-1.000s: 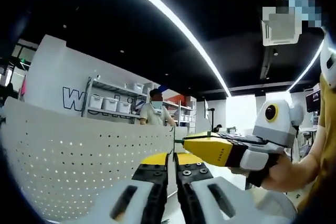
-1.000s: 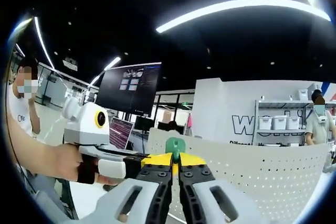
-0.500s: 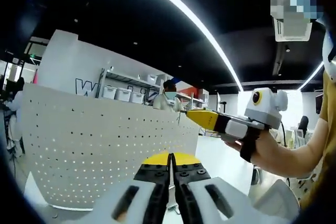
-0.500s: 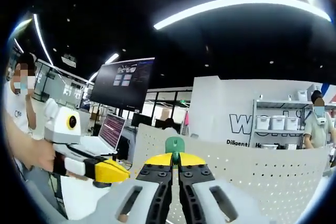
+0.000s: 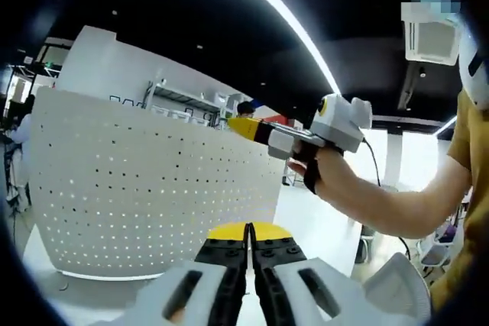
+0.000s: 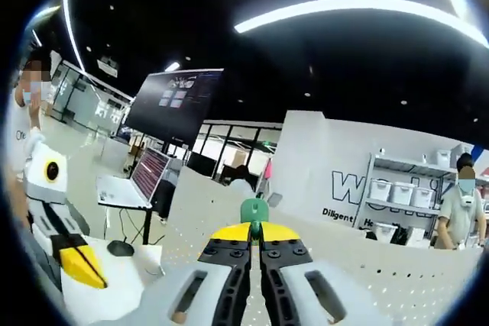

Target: Insert the hook assembly into the mounting plate slot until the hook locks in place.

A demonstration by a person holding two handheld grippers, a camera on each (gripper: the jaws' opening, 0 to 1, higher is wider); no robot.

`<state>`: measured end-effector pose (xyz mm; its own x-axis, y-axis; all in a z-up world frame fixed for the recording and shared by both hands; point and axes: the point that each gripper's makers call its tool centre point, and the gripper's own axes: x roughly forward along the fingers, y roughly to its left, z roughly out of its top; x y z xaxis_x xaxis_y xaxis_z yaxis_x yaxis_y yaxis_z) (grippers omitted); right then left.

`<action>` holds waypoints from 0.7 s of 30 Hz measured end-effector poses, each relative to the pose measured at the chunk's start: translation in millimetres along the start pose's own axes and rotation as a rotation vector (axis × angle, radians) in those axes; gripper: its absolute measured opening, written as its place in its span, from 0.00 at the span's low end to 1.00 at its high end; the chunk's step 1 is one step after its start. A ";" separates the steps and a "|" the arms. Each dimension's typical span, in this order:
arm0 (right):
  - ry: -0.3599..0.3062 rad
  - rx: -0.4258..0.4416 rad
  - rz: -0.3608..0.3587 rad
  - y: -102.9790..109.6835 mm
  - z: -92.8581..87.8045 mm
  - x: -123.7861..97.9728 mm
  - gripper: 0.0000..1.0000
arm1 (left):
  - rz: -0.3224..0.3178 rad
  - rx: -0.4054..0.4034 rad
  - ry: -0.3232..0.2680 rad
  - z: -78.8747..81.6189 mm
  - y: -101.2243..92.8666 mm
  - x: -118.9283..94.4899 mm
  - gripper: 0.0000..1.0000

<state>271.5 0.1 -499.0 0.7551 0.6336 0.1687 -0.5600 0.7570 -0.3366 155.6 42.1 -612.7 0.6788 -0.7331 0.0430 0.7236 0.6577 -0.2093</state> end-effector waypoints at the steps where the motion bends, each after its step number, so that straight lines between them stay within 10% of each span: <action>1: 0.007 -0.014 0.006 -1.6 -1.0 3.7 0.00 | -0.001 -0.002 0.010 -4.0 0.3 0.4 0.01; 21: 0.018 0.066 -0.173 -36.1 -52.3 28.7 0.00 | -0.033 -0.082 0.114 -48.3 15.9 11.0 0.01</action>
<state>331.2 -17.3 -530.6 0.8475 0.4907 0.2023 -0.4420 0.8635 -0.2428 168.5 36.1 -662.7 0.6330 -0.7719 -0.0589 0.7295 0.6202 -0.2885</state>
